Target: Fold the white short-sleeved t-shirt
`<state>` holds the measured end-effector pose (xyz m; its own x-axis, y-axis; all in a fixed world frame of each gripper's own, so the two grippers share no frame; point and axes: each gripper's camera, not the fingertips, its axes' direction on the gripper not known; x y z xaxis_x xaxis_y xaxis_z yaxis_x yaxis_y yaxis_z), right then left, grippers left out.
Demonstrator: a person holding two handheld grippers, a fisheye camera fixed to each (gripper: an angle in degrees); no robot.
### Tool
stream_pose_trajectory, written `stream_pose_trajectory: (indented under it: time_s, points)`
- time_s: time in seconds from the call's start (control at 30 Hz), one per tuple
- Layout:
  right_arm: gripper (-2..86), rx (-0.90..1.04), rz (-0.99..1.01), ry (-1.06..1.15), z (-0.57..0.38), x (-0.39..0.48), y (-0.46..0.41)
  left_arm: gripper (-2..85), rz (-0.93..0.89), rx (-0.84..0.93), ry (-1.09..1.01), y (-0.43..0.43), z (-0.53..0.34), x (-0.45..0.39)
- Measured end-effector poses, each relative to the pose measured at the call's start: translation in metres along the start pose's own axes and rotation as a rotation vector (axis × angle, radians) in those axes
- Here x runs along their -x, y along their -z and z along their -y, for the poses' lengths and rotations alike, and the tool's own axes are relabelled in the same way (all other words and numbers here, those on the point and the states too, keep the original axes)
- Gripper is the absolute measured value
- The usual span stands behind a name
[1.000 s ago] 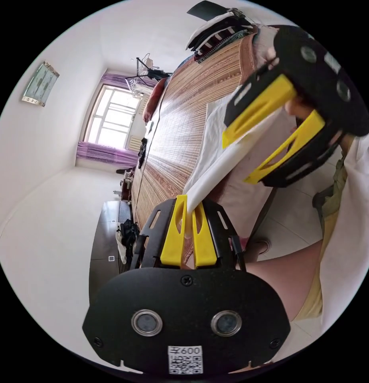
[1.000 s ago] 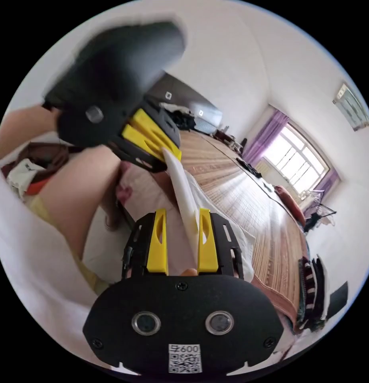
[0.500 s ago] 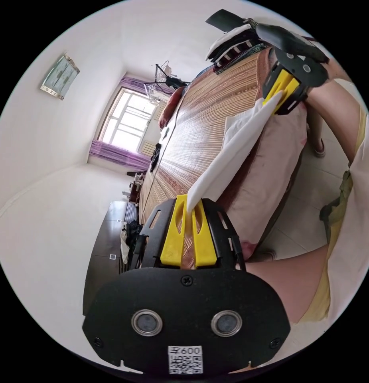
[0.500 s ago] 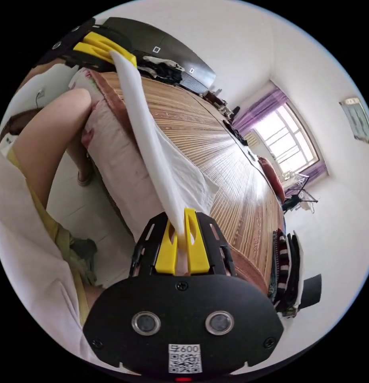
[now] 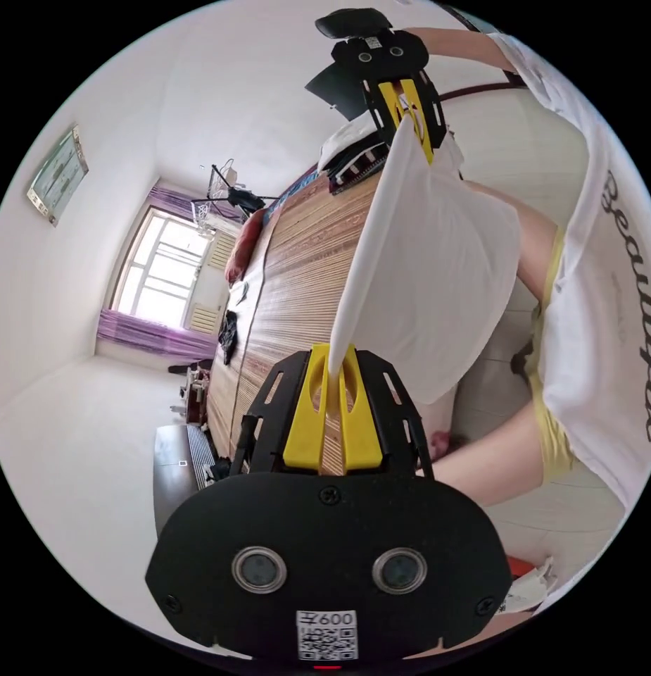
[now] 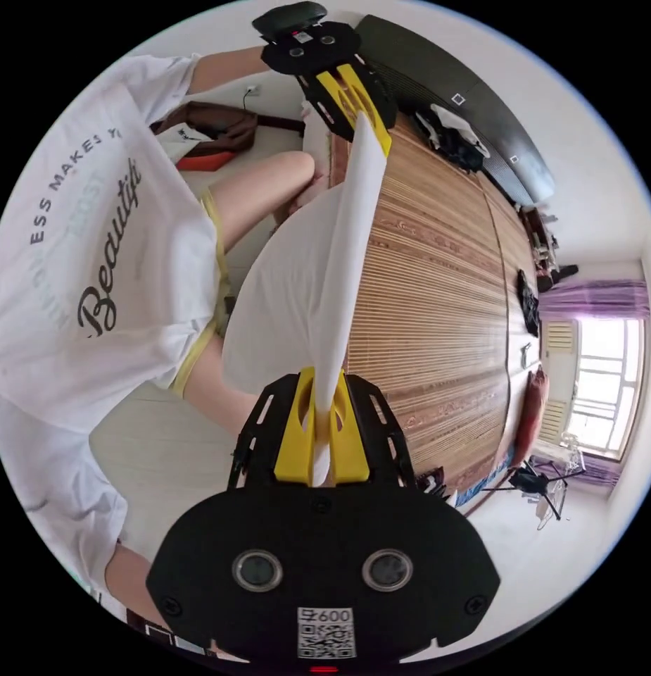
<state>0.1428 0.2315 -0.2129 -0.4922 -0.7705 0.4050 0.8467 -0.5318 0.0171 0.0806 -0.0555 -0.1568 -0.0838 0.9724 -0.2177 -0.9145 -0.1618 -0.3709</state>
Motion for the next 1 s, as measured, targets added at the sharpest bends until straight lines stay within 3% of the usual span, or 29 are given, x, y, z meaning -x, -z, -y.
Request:
stream_pose_trajectory:
  time_s: [0.13,0.23,0.47,0.67,0.9,1.0]
  points:
    - [-0.8,0.088,-0.285,-0.157,-0.007,-0.075,0.014,2.0,0.106,0.021,0.014,-0.023,0.026,0.062]
    - [-0.8,0.115,-0.371,-0.199,-0.015,-0.102,0.027,2.1,0.124,0.044,-0.003,-0.032,0.046,0.096]
    - [-0.8,0.089,-0.274,-0.093,-0.028,-0.098,0.057,1.8,0.119,0.028,-0.006,-0.01,0.058,0.139]
    - [-0.8,0.061,-0.039,-0.034,-0.049,-0.134,0.069,1.7,-0.046,0.04,-0.016,-0.02,0.081,0.185]
    - [-0.8,0.117,-0.138,0.001,-0.088,-0.21,0.05,2.0,-0.105,0.06,-0.048,-0.074,0.154,0.246]
    - [-0.8,0.141,-0.283,0.069,-0.116,-0.259,0.034,2.2,-0.094,0.075,-0.067,-0.113,0.204,0.284]
